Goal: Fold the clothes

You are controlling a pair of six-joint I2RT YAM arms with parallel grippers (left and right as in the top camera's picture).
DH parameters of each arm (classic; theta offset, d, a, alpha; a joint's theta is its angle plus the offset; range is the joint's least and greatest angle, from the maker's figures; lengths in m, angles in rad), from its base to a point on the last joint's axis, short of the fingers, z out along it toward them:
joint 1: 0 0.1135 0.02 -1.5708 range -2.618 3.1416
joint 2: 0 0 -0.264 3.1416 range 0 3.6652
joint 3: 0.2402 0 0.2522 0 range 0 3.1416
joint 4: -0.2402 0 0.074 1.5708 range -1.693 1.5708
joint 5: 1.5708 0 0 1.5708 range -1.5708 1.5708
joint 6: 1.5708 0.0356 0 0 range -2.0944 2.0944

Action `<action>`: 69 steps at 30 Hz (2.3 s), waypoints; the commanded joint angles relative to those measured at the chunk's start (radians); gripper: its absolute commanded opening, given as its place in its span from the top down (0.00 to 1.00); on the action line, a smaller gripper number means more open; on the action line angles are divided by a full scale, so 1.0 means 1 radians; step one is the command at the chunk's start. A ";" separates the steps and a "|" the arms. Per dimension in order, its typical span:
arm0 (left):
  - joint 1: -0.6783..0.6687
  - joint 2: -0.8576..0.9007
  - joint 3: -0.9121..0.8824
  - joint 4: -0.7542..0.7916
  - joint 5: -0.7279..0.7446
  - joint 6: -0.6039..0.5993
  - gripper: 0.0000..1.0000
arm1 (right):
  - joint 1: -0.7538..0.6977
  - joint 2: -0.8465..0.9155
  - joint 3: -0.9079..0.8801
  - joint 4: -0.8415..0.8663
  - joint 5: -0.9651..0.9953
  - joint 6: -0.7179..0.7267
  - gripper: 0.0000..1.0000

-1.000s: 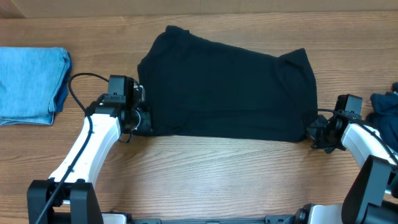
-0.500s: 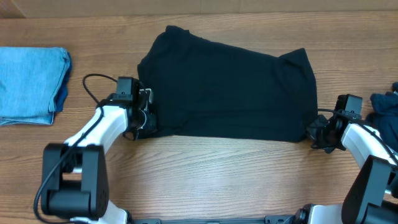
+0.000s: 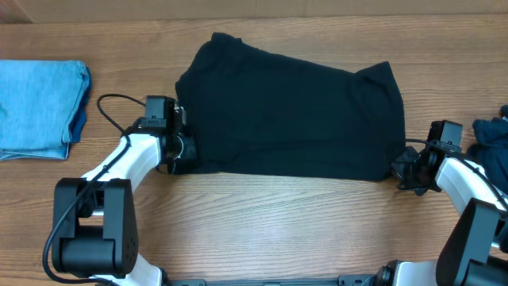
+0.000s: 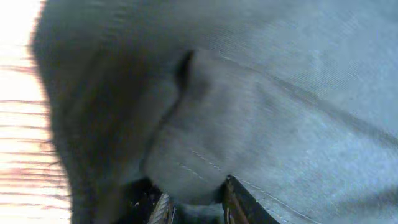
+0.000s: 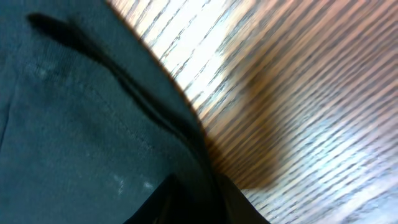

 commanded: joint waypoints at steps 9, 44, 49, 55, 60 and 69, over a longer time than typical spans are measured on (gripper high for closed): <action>0.116 0.043 -0.019 -0.017 -0.131 -0.033 0.69 | -0.001 -0.016 -0.011 0.050 0.170 0.002 0.76; 0.106 -0.342 0.178 -0.179 0.204 -0.008 0.28 | 0.014 -0.294 0.129 0.015 -0.410 -0.159 0.36; 0.034 -0.346 0.177 -0.243 0.221 0.016 0.33 | 0.085 -0.281 0.128 -0.032 -0.409 -0.186 0.37; -0.083 -0.283 0.158 -0.367 0.116 0.014 0.36 | 0.175 -0.204 0.127 -0.087 -0.355 -0.182 0.59; -0.114 -0.212 0.114 -0.340 0.017 -0.027 0.35 | 0.207 -0.087 0.127 -0.086 -0.319 -0.175 0.81; -0.114 -0.063 0.108 -0.145 -0.029 -0.031 0.35 | 0.207 0.048 0.127 -0.006 -0.319 -0.182 0.86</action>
